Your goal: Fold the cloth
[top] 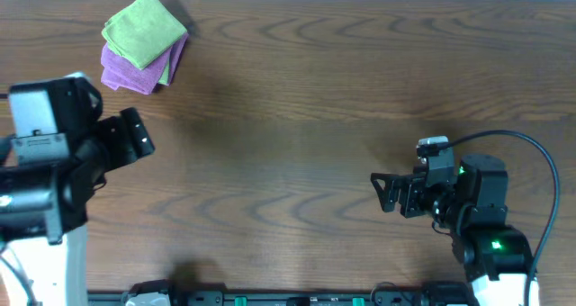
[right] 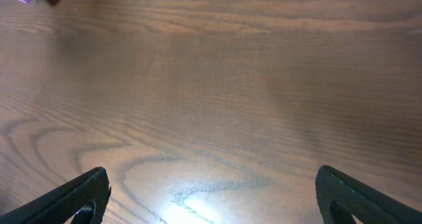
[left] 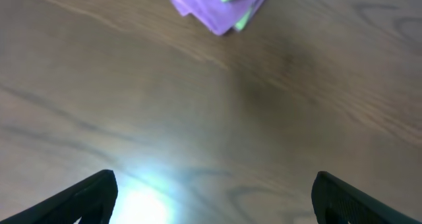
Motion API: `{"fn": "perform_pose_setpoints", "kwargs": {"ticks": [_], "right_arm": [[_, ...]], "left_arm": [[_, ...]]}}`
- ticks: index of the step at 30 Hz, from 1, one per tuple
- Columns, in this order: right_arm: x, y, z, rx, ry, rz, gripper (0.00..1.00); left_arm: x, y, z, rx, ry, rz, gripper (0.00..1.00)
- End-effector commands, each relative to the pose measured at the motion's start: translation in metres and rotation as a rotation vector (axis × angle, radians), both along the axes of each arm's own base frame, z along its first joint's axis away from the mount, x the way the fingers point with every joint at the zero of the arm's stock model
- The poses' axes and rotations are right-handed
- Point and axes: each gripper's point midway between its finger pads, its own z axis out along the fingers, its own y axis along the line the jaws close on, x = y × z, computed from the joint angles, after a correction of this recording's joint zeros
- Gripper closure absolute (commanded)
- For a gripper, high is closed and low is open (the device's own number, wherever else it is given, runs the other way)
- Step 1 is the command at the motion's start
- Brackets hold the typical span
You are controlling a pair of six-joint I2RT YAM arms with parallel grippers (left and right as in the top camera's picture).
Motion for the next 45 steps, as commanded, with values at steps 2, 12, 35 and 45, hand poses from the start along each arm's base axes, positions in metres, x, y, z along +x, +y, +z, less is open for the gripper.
{"fn": "perform_pose_setpoints", "kwargs": {"ticks": [2,12,35,45], "right_arm": [[0.000,-0.002,-0.001,0.006,0.004,-0.012,0.01],[0.000,-0.002,-0.001,0.006,0.004,-0.012,0.01],[0.000,-0.002,-0.001,0.006,0.004,-0.012,0.01],[0.000,-0.002,-0.001,0.006,0.004,-0.012,0.01]], "left_arm": [[0.007,-0.021,-0.034,-0.088,-0.035,-0.090,0.05],[-0.020,-0.038,-0.105,-0.117,-0.262,-0.158,0.05],[-0.060,-0.049,-0.168,0.039,-0.454,-0.314,0.05],[-0.062,-0.056,-0.183,0.062,-0.442,-0.379,0.05]]}}
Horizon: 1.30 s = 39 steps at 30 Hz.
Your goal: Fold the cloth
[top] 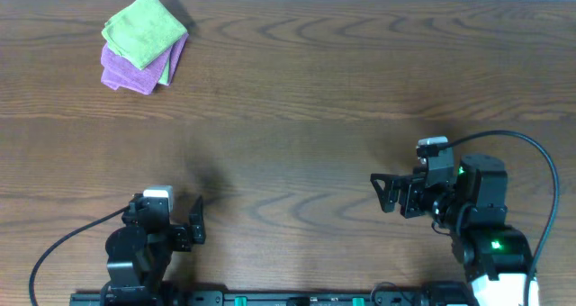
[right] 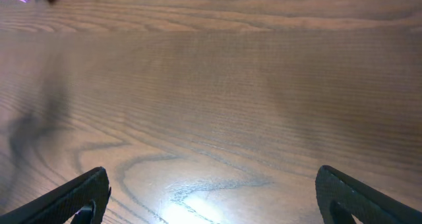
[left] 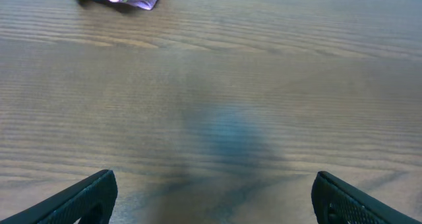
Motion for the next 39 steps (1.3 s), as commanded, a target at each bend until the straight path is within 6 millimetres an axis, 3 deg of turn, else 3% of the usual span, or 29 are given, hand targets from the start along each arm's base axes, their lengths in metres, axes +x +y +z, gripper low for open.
{"fn": "perform_pose_setpoints", "kwargs": {"ticks": [1,14,19,39], "right_arm": [[0.000,-0.002,0.000,0.006,0.001,-0.012,0.01],[0.000,-0.002,0.000,0.006,0.001,-0.012,0.01],[0.000,-0.002,0.000,0.006,0.001,-0.012,0.01],[0.000,-0.002,0.000,0.006,0.001,-0.012,0.01]], "left_arm": [[0.000,0.000,-0.001,0.025,-0.017,-0.012,0.05],[-0.001,0.002,-0.026,0.047,0.023,-0.017,0.05],[0.000,0.010,-0.027,0.072,0.025,0.025,0.05],[0.000,0.010,-0.027,0.072,0.026,0.026,0.05]]}}
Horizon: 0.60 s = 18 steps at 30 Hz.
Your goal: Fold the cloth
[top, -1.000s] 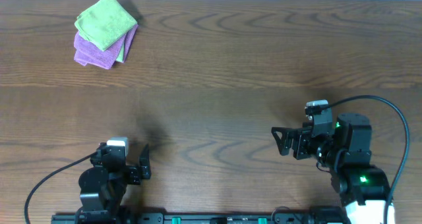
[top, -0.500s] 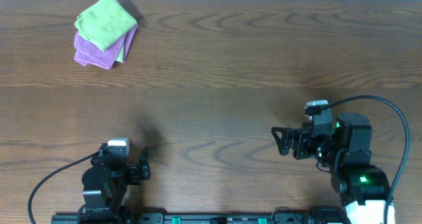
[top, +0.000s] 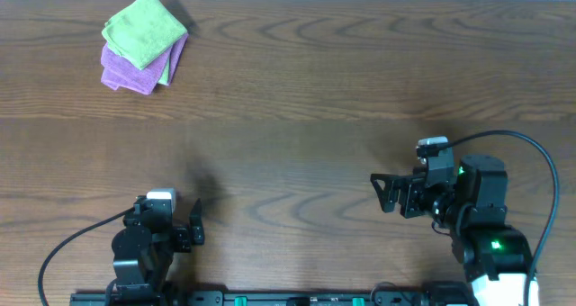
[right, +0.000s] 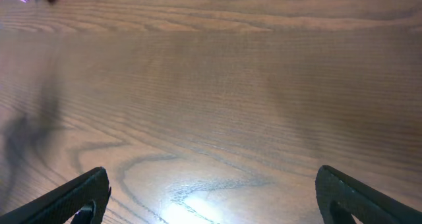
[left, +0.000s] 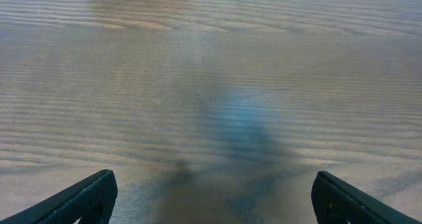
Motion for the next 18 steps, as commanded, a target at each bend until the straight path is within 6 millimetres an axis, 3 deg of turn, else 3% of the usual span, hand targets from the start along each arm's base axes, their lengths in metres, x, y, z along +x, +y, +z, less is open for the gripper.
{"fn": "perform_pose_setpoints", "kwargs": {"ticks": [1,9,18], "right_arm": [[0.000,-0.002,0.000,0.006,0.001,-0.012,0.01],[-0.005,0.000,0.002,0.002,-0.004,0.000,0.01],[-0.025,-0.057,0.000,-0.292,-0.089,-0.183,0.01]], "left_arm": [[0.000,0.001,-0.002,0.018,-0.002,-0.004,0.05],[0.000,0.001,-0.002,0.017,-0.002,-0.003,0.05],[0.000,0.001,-0.002,0.018,-0.002,-0.004,0.05]]}}
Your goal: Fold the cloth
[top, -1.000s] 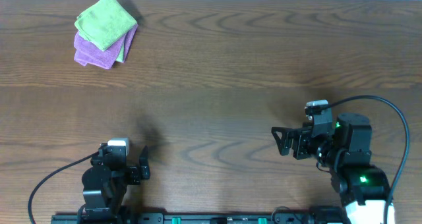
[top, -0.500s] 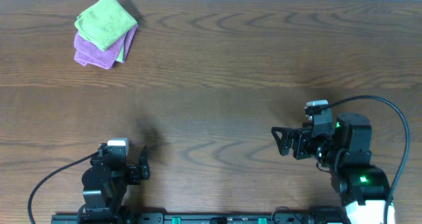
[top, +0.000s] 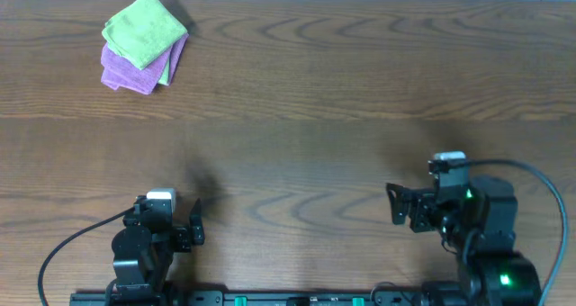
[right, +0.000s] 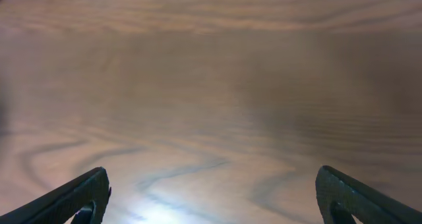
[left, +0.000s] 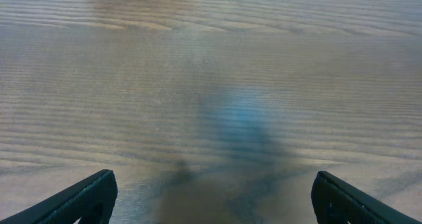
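Observation:
A folded green cloth [top: 142, 29] lies on top of a folded purple cloth [top: 126, 74] at the table's far left corner; a sliver of purple shows at the top edge of the left wrist view. My left gripper [top: 194, 223] sits low at the near left edge, open, nothing between its fingers [left: 86, 196]. My right gripper [top: 394, 204] is at the near right, open over bare wood, its fingers [right: 79, 196] wide apart. Both are far from the cloths.
The dark wooden table [top: 342, 99] spans the whole overhead view. A pale wall strip runs along its far edge. The arm bases and a black rail sit along the near edge.
My right arm has drawn back toward the near edge and a little to the right. Its wrist view has lost the cloths from its top left corner. The left arm has not moved.
At first my left arm stood raised at the left, near the stacked cloths, gripper open. Then it was lowered to the near left edge and settled there. My right arm stayed still at the near right until now, when it has pulled back.

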Motion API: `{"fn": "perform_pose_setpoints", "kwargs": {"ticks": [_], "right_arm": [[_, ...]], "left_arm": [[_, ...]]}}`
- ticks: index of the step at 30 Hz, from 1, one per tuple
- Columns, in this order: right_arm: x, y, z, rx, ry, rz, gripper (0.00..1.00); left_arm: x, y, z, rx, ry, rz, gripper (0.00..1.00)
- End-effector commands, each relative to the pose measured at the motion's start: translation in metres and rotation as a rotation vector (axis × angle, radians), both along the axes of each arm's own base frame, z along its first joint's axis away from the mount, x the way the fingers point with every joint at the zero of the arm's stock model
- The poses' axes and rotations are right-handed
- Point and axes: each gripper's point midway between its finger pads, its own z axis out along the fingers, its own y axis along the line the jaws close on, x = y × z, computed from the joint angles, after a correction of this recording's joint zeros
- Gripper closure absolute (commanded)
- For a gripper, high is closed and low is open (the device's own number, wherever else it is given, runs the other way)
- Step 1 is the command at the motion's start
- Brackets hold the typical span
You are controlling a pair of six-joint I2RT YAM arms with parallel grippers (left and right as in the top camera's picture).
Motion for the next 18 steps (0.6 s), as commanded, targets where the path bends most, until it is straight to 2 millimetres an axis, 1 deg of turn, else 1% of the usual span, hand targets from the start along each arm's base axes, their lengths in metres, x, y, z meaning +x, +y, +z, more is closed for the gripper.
{"fn": "perform_pose_setpoints", "kwargs": {"ticks": [1,4,9,14,18], "right_arm": [[-0.005,-0.026,-0.011,-0.152,-0.023,-0.061,0.01],[-0.012,-0.031,-0.022,-0.201,-0.047,-0.053,0.01],[-0.022,-0.035,-0.044,-0.216,-0.080,-0.077,0.01],[-0.027,-0.035,-0.061,-0.201,-0.103,-0.092,0.01],[-0.028,-0.038,-0.070,-0.160,-0.108,-0.147,0.01]], "left_arm": [[0.000,0.001,-0.002,0.017,-0.001,-0.004,0.05],[0.000,0.001,-0.002,0.017,-0.001,-0.004,0.05],[0.000,0.001,-0.002,0.017,-0.001,-0.004,0.05],[0.000,0.001,-0.002,0.017,-0.001,-0.004,0.05],[0.000,0.001,-0.002,0.017,-0.001,-0.004,0.05]]}}
